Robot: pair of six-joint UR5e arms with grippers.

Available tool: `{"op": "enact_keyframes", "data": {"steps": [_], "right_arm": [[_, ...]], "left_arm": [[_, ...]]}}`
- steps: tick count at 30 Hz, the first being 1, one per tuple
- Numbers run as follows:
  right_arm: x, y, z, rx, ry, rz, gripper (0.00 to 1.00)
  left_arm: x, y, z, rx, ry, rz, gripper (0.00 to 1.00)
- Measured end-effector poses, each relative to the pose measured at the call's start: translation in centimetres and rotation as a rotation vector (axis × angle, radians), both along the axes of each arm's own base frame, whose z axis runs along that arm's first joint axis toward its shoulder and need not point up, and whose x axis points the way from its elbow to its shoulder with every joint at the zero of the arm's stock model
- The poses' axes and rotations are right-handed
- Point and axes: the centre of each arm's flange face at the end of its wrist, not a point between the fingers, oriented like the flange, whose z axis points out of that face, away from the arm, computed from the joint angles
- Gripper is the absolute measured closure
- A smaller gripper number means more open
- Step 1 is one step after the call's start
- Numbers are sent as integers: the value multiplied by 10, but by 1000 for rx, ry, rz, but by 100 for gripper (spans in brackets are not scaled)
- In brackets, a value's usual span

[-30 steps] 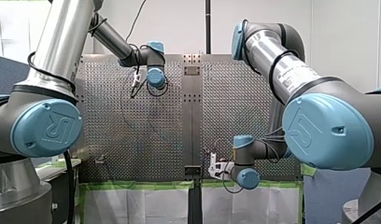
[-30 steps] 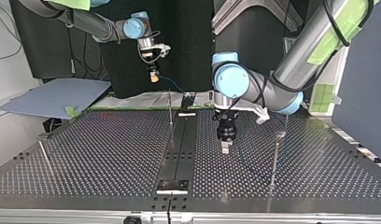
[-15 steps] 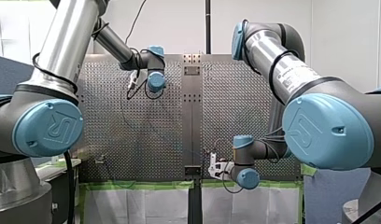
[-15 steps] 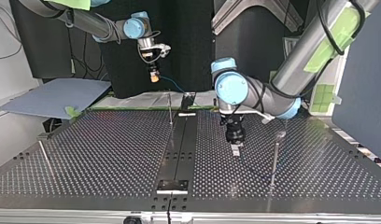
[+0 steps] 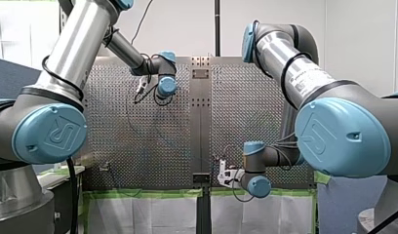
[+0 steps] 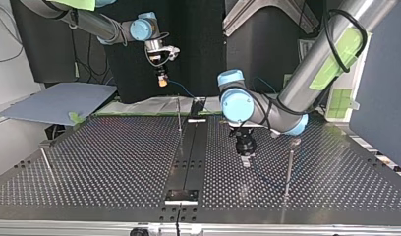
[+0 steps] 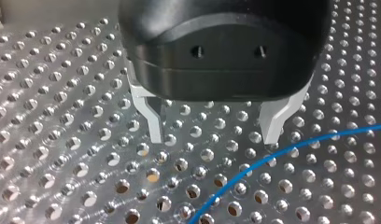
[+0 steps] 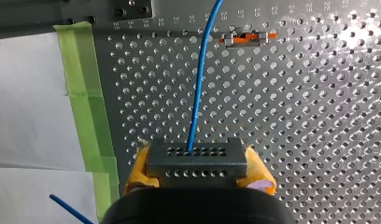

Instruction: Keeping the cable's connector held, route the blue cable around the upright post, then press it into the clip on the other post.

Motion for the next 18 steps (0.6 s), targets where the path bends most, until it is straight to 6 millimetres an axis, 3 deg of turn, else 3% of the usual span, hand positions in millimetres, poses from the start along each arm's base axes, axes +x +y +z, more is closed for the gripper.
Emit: {"op": "enact_keyframes", "data": {"steps": [10, 18], "right_arm": [[0, 0, 0, -1, 0, 0, 100], [0, 0, 0, -1, 0, 0, 100]], "left_arm": [[5, 0, -18, 35, 29, 20, 1], [9, 10, -20, 47, 32, 56, 1]]}}
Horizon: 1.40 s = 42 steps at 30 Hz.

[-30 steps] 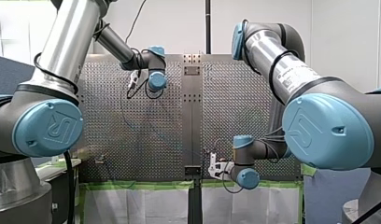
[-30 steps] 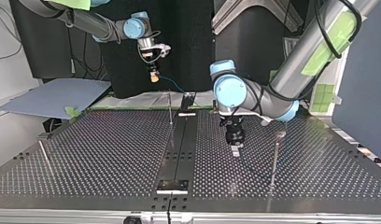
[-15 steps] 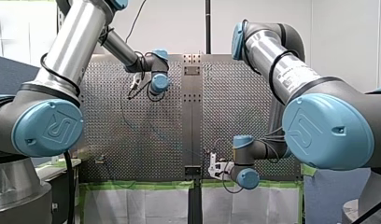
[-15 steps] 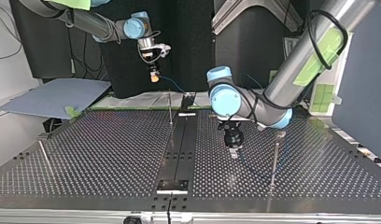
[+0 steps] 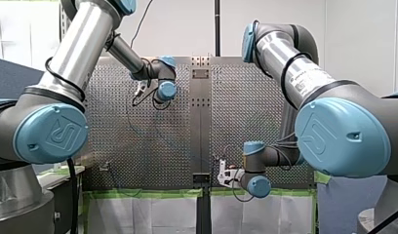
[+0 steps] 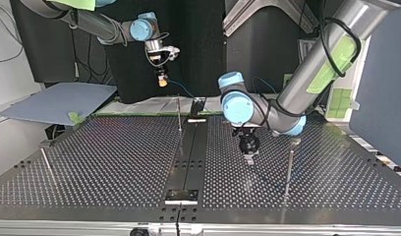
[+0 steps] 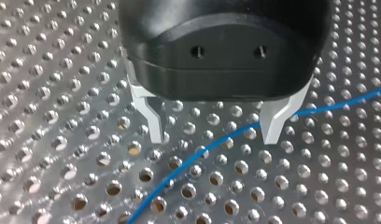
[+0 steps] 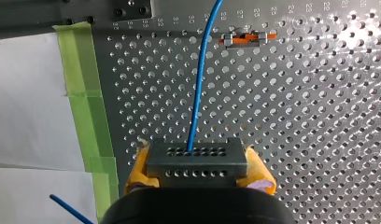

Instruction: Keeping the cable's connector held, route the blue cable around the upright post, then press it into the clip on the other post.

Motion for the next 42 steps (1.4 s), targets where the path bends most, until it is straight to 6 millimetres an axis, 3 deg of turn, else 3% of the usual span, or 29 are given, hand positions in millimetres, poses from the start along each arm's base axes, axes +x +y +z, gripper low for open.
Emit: {"op": "enact_keyframes", "data": {"steps": [23, 34, 39, 42], "right_arm": [[0, 1, 0, 3, 2, 0, 100], [-1, 0, 0, 3, 1, -1, 100], [-2, -1, 0, 3, 1, -4, 100], [-2, -1, 0, 3, 0, -4, 100]], "left_arm": [[-2, -2, -4, 49, 18, 25, 1], [-3, -12, -43, 123, 99, 34, 1], [-2, -10, -69, 183, 150, 71, 1], [-2, -7, -75, 210, 167, 99, 1]]}}
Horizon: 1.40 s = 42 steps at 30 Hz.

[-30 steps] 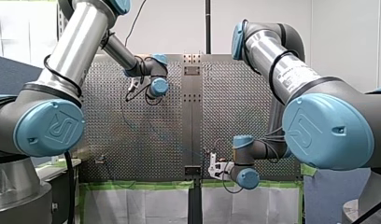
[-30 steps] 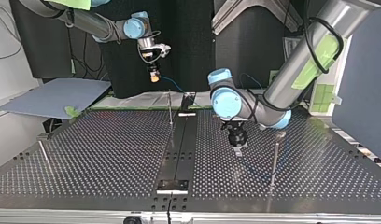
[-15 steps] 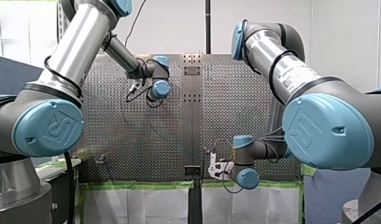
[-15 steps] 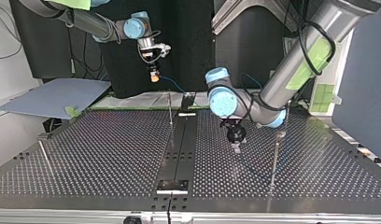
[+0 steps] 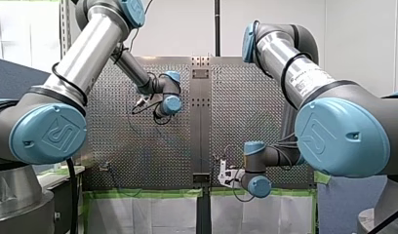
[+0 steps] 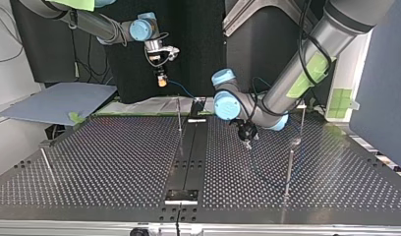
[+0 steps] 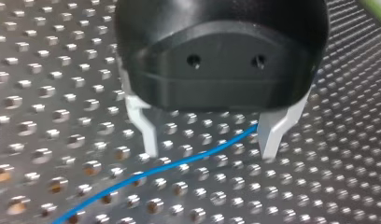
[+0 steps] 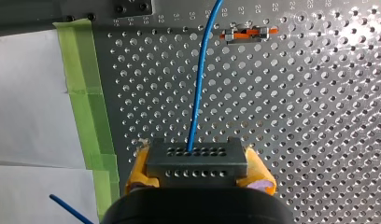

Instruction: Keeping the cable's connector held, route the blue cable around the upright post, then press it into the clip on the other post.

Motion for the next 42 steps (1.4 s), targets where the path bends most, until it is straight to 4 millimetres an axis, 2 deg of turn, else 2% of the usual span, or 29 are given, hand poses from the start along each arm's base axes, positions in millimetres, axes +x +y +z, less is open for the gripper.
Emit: {"op": "enact_keyframes", "data": {"steps": [11, 14, 31, 42], "right_arm": [[0, -1, 0, 0, 0, -1, 100], [-1, -1, 0, 0, 0, -1, 100], [-1, -1, 0, -1, -1, -2, 100], [-1, -1, 0, -1, 1, -2, 100]], "left_arm": [[-1, 2, -6, 11, 10, 26, 1], [0, 2, -14, 9, 22, 25, 1], [0, 1, -89, -17, 120, 23, 1], [2, -3, -99, -111, 113, -27, 1]]}}
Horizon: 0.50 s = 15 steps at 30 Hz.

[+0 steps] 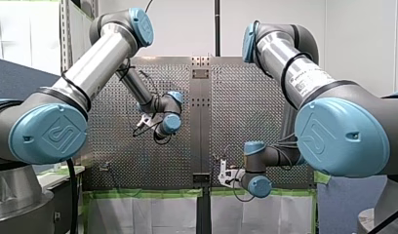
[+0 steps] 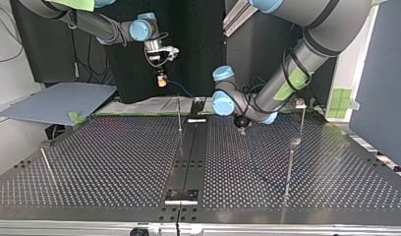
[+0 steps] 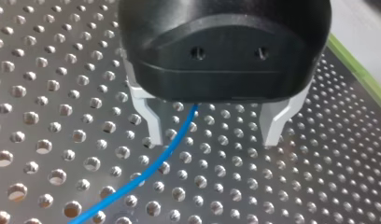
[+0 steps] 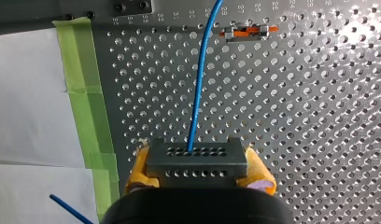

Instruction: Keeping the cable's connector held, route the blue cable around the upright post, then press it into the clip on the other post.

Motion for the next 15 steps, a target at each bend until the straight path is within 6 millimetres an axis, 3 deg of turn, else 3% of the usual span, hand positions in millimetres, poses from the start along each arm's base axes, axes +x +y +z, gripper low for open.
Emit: {"op": "enact_keyframes", "data": {"steps": [8, 15], "right_arm": [[0, 0, 0, 0, 0, 0, 100], [0, 0, 0, 0, 0, 0, 100]], "left_arm": [[5, 0, -4, -75, -12, -32, 1], [6, -3, -27, -134, 14, -67, 1]]}}
